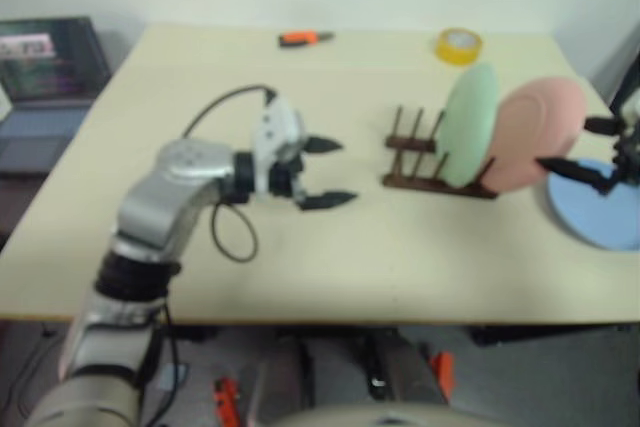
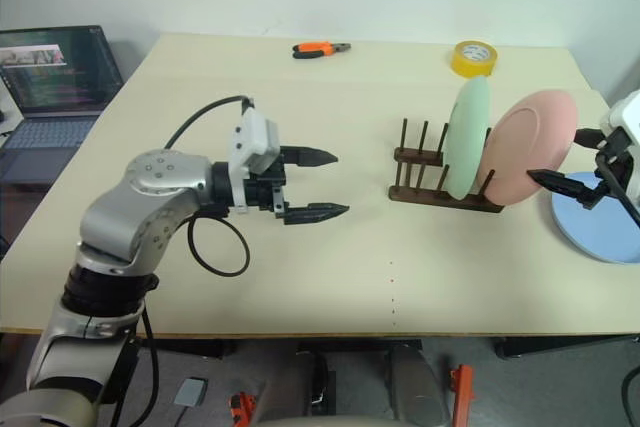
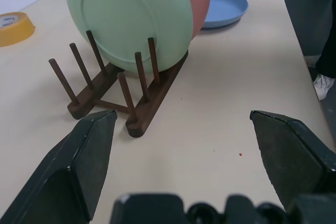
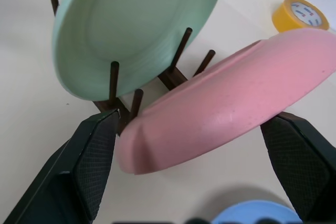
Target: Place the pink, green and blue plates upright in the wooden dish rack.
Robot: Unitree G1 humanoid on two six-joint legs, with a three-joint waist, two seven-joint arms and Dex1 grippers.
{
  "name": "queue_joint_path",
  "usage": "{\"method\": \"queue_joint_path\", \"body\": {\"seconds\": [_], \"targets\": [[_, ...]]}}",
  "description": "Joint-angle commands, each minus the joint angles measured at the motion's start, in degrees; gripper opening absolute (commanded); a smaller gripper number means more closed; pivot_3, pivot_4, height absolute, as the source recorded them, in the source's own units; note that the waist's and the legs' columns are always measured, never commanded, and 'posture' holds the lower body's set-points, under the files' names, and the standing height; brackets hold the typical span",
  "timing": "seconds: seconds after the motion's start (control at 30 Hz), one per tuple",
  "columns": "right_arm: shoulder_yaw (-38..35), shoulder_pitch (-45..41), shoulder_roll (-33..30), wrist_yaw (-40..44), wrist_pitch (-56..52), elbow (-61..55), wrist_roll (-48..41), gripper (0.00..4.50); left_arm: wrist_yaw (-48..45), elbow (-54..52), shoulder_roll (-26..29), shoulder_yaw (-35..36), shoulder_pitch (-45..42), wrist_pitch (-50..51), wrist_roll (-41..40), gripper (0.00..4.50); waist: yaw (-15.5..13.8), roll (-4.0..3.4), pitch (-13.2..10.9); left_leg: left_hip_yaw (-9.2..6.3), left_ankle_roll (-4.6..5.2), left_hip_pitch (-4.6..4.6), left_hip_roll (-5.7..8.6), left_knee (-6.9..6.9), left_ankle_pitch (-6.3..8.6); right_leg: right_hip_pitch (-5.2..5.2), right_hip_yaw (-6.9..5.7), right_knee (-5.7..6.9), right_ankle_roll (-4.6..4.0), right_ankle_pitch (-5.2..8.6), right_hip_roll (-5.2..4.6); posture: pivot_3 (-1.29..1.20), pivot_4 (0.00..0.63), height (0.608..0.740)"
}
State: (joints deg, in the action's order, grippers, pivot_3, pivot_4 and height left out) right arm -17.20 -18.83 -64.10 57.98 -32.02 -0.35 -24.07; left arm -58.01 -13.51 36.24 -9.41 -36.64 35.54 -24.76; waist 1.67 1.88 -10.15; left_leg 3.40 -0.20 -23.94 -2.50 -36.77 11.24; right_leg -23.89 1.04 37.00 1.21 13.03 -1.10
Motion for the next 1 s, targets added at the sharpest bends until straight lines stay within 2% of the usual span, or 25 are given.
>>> {"method": "queue_joint_path", "body": {"seconds": [0.03,0.3,0.57,0.77,0.9,1.0], "targets": [[-2.3,-1.6,0.1,0.4,-0.8,-3.4,-2.4,4.49,0.3,-1.4,0.2,1.1,-0.3,-1.7,0.5,4.5,0.0,0.0,0.0,-0.01,0.0,0.01,-0.01,0.0,0.0,0.0,0.0,0.01,0.0,0.0,0.0,0.0,0.15,0.74],[-2.2,-3.2,1.3,-1.5,-2.0,-4.8,-3.6,4.49,0.4,-0.5,-0.4,0.4,-0.4,-2.7,1.5,4.5,0.0,0.0,0.0,0.0,0.0,0.02,-0.02,0.0,0.0,0.0,0.0,0.02,0.0,0.0,0.01,0.0,0.15,0.74],[-3.8,-1.6,-1.1,-0.5,-0.4,-1.3,-1.2,4.49,0.1,-0.1,-0.5,0.3,0.0,-3.5,2.6,4.5,-0.1,0.0,0.0,0.01,0.0,-0.01,0.0,0.01,0.0,-0.02,0.0,-0.01,-0.02,0.01,-0.02,0.0,0.15,0.74],[-10.2,8.3,-6.1,4.3,0.9,5.2,1.6,4.49,-0.7,-0.1,-0.2,0.3,0.3,-3.7,2.6,4.5,-0.3,0.0,0.0,0.01,0.0,-0.03,0.0,0.05,0.0,-0.04,-0.02,-0.03,-0.04,0.02,-0.01,0.0,0.15,0.74],[-9.7,13.8,-5.5,5.6,3.0,6.1,3.3,4.49,-2.1,-0.4,-0.1,-0.8,0.4,-3.8,2.5,4.5,-0.2,0.0,0.0,0.01,0.0,-0.02,0.02,0.02,0.0,-0.01,0.0,-0.03,-0.03,0.02,-0.03,0.0,0.15,0.74],[-7.7,14.6,-4.1,4.0,3.3,6.4,4.6,4.49,-3.2,-1.2,-0.2,-2.1,0.5,-3.6,2.8,4.5,0.2,-0.02,0.0,0.02,0.0,0.04,0.01,0.01,0.0,-0.01,0.02,0.02,-0.01,0.0,-0.01,0.0,0.15,0.74]]}}
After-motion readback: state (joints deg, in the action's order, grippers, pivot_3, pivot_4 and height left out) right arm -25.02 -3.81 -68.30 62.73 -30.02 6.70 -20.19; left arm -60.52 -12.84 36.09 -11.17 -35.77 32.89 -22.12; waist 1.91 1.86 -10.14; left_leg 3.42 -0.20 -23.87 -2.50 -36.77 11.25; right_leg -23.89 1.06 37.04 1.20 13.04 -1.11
